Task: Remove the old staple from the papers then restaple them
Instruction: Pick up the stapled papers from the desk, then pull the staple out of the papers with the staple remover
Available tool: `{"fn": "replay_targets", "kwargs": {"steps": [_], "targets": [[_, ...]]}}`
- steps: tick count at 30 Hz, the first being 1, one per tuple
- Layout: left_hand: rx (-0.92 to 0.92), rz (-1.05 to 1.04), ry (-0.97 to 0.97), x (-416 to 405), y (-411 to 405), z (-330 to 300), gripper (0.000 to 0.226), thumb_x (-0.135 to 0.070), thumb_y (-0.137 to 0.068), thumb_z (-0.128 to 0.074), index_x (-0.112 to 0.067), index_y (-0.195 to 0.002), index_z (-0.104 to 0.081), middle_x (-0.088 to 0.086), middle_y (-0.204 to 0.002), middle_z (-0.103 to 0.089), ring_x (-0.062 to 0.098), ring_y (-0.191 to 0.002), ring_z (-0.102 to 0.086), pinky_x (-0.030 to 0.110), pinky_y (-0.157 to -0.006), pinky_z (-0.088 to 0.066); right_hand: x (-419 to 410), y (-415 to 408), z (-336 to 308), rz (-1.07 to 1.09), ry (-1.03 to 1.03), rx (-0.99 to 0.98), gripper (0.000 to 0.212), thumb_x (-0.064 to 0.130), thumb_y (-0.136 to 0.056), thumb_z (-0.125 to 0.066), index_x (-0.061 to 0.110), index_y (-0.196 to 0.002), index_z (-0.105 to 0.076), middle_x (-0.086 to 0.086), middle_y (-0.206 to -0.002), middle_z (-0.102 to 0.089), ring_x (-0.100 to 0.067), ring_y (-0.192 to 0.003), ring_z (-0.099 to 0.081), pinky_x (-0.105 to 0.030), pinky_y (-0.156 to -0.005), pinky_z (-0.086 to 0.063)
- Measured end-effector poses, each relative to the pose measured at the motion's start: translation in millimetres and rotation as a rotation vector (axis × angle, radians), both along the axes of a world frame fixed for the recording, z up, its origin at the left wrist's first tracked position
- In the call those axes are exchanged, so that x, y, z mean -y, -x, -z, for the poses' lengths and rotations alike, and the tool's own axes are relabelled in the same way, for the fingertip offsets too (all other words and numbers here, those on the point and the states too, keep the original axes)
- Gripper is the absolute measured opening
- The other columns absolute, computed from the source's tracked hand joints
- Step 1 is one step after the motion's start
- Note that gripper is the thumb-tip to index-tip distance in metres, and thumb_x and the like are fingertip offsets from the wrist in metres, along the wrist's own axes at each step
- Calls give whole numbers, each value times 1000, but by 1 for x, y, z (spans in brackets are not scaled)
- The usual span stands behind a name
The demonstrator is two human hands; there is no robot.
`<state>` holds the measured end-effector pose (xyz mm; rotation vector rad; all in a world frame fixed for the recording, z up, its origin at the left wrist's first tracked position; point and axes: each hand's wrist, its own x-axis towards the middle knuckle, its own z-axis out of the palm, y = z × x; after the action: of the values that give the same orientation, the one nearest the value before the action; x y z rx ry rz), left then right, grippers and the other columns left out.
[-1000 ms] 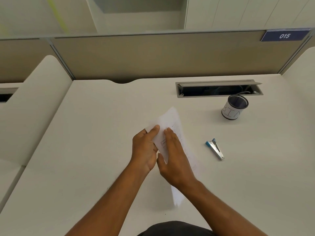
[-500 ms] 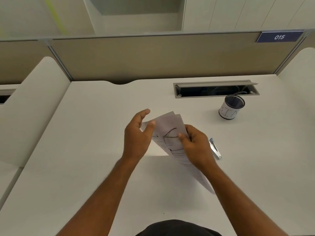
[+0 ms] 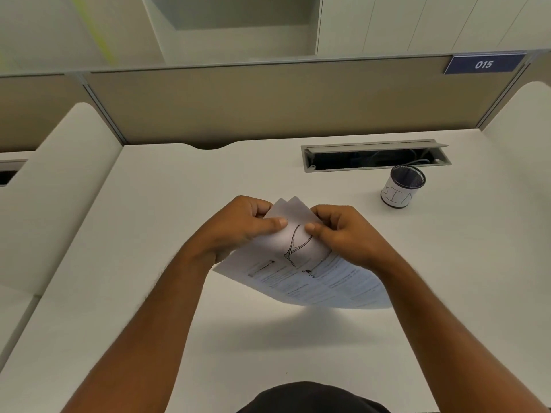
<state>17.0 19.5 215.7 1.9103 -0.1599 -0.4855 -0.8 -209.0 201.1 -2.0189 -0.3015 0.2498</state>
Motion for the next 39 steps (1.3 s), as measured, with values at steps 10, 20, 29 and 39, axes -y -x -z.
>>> {"fn": "replay_targets", "kwargs": {"steps": [10, 20, 29, 39], "targets": [[-34, -282, 83, 0, -1, 22, 10, -25, -90, -72, -18, -92, -79, 2, -88, -81, 25, -81, -77, 38, -72, -63, 51, -47, 49, 464, 15, 58, 21, 24, -96, -60, 15, -109, -72, -1, -94, -76, -18, -90, -71, -44, -88, -57], [-61, -720, 298, -2, 4, 62, 8, -19, -88, -69, -18, -85, -77, 1, -88, -81, 28, -86, -76, 41, -72, -63, 113, -39, 172, 647, 589, -265, 37, 30, -90, -63, 5, -117, -65, -17, -118, -68, -36, -110, -60, -36, -86, -46], [-139, -751, 284, -1, 4, 75, 10, -18, -91, -70, -21, -86, -78, -5, -88, -81, 22, -88, -76, 41, -78, -62, 92, -23, 193, 582, 737, -107, 18, 10, -90, -59, -4, -102, -61, -25, -98, -59, -42, -89, -57, -36, -70, -41], [-174, -928, 529, -1, 3, 72, 10, -15, -90, -74, -17, -81, -78, -2, -87, -81, 21, -84, -74, 38, -75, -61, 86, -30, 155, 810, 65, -289, 33, 19, -87, -66, 12, -118, -62, -4, -86, -70, -24, -73, -66, -38, -74, -55]]}}
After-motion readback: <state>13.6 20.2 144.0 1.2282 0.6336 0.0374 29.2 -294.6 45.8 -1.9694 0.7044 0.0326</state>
